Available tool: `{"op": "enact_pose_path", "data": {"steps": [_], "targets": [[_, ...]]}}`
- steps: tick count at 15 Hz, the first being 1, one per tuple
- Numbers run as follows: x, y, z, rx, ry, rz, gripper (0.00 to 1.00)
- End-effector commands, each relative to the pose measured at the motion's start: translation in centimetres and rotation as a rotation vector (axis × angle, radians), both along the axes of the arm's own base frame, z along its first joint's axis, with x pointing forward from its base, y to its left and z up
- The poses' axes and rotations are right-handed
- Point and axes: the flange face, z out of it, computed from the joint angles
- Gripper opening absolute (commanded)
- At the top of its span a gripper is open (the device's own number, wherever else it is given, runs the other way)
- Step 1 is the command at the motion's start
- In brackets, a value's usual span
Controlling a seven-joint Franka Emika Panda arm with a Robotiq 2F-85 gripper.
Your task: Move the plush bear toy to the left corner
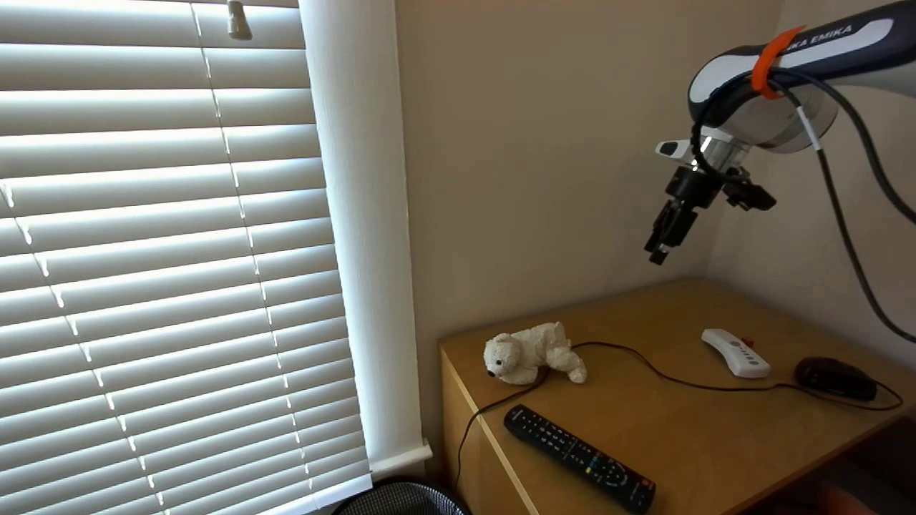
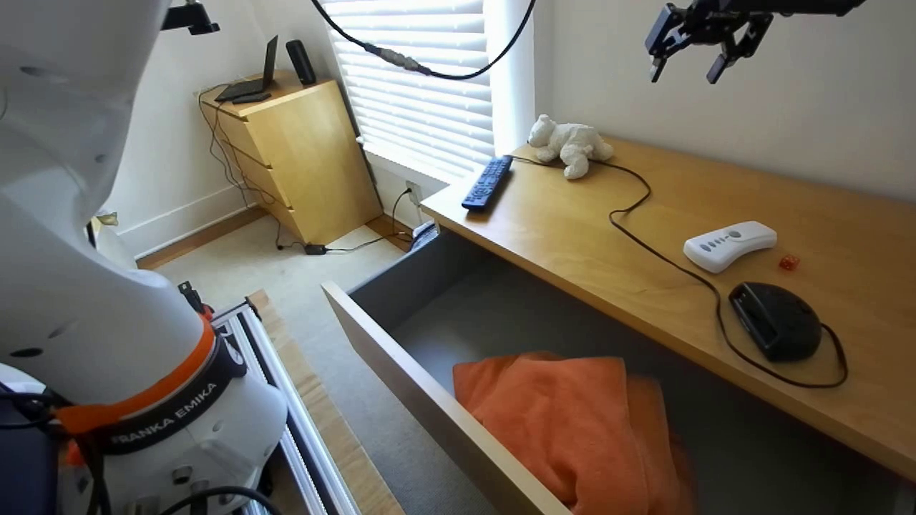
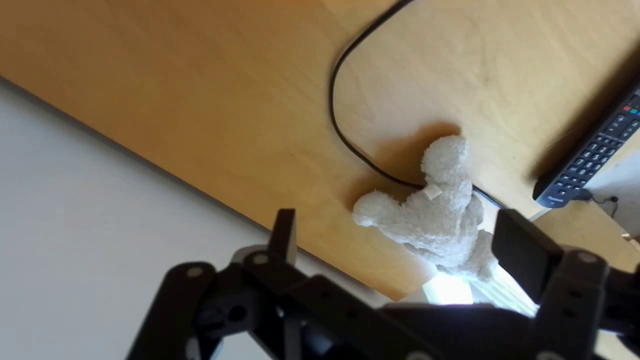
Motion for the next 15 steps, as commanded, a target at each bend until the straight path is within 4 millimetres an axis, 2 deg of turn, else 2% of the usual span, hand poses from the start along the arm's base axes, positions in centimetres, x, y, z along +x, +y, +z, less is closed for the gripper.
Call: {"op": "enact_pose_path", "data": {"steps": [1,3,9,11,15], "targets": [[-4.4,-1.6,2.0,-0.032,0.093,-0.177,1.0],[-6.0,-1.8,2.8,-0.044,0.121,-0.279,1.0],[-10.6,-0.4,4.6,-0.075,0.184,-0.578,1.0],[-13.0,0.1,4.8,-0.115,0.235,-0.66,1.0],[-19.2,1.4,5.5,-0.24,0.361,-0.786,1.0]]}}
